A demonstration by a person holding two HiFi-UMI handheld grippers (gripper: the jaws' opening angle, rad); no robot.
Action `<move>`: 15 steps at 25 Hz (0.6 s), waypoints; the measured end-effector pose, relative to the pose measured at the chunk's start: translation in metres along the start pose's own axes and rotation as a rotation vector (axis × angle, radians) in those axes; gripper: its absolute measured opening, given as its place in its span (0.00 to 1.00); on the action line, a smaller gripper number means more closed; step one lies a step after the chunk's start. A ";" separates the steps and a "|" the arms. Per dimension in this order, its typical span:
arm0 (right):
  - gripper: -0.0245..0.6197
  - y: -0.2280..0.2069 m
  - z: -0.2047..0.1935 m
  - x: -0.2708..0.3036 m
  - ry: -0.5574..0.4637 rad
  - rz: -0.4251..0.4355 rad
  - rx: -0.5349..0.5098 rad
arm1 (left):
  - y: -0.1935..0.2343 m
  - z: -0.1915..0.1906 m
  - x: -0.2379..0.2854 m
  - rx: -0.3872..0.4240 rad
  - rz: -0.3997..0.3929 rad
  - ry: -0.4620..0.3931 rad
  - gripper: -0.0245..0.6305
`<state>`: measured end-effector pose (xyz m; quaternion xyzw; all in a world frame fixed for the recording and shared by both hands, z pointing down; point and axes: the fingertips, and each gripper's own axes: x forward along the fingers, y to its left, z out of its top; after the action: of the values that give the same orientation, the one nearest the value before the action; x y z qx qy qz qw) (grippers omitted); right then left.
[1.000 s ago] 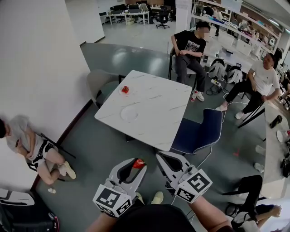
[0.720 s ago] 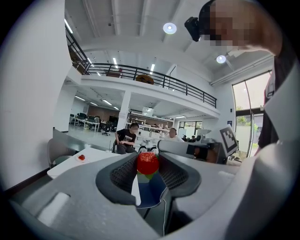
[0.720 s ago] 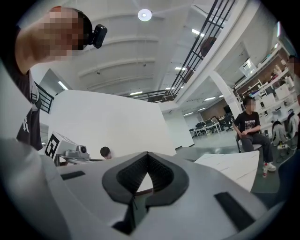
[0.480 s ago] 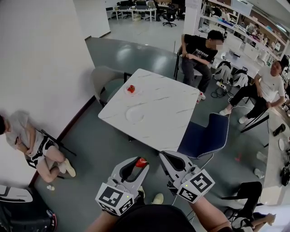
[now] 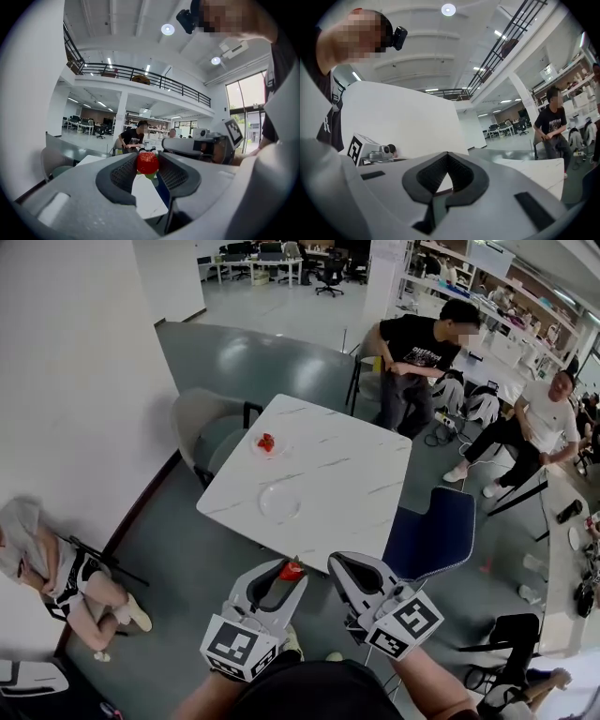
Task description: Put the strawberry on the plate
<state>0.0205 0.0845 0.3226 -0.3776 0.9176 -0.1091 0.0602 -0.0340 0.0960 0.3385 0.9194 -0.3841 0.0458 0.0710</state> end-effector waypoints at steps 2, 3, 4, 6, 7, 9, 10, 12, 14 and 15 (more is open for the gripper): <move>0.04 -0.004 -0.001 0.016 0.005 -0.017 -0.002 | 0.018 -0.002 0.005 -0.001 -0.013 0.007 0.27; 0.04 -0.005 -0.002 0.022 0.007 -0.027 -0.003 | 0.026 -0.003 0.007 -0.001 -0.021 0.012 0.27; 0.04 -0.007 -0.003 0.029 0.009 -0.037 -0.003 | 0.033 -0.006 0.010 -0.001 -0.030 0.018 0.27; 0.04 -0.011 -0.006 0.040 0.014 -0.056 -0.003 | 0.048 -0.010 0.017 0.001 -0.047 0.031 0.27; 0.04 -0.014 -0.009 0.046 0.019 -0.063 -0.003 | 0.055 -0.012 0.021 0.003 -0.053 0.037 0.27; 0.04 -0.019 -0.013 0.055 0.032 -0.074 -0.001 | 0.065 -0.016 0.027 0.006 -0.061 0.048 0.27; 0.04 -0.022 -0.014 0.059 0.036 -0.078 0.001 | 0.069 -0.017 0.029 0.007 -0.064 0.053 0.27; 0.04 -0.027 -0.016 0.066 0.040 -0.084 0.007 | 0.076 -0.021 0.034 0.006 -0.066 0.064 0.27; 0.04 -0.032 -0.017 0.072 0.040 -0.086 0.013 | 0.083 -0.025 0.041 0.003 -0.066 0.079 0.27; 0.04 -0.036 -0.017 0.075 0.041 -0.088 0.016 | 0.086 -0.028 0.045 0.003 -0.065 0.087 0.27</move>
<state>-0.0114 0.0088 0.3464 -0.4146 0.9003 -0.1266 0.0394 -0.0645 0.0090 0.3801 0.9288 -0.3504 0.0838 0.0874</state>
